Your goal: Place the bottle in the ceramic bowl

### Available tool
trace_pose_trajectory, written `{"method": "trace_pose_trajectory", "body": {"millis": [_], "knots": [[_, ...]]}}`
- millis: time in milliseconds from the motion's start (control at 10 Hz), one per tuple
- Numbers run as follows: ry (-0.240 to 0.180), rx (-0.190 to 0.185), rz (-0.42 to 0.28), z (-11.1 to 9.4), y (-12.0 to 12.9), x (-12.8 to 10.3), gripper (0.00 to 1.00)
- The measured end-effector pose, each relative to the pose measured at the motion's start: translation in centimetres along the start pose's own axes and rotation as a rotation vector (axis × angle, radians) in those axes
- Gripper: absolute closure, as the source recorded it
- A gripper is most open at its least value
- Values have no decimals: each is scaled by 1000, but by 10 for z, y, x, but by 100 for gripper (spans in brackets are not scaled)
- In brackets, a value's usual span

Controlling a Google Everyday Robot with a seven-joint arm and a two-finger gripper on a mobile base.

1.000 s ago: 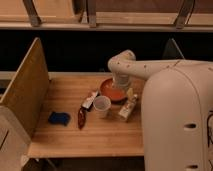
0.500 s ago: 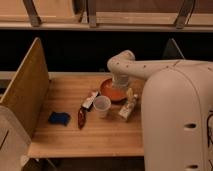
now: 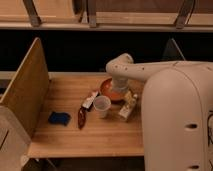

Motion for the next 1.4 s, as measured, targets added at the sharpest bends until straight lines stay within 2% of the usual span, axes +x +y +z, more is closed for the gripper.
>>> {"method": "trace_pose_trajectory", "body": {"millis": [600,700,900,1000,1400], "knots": [[1,5,2,0,-1,-1,20],[-6,24,-14,0,-1,0,20],[-19,46,-75,-1,1,18,20],[-15,69,-86,5,-11,23,20],[-15,68,-85,5,-11,24,20]]}}
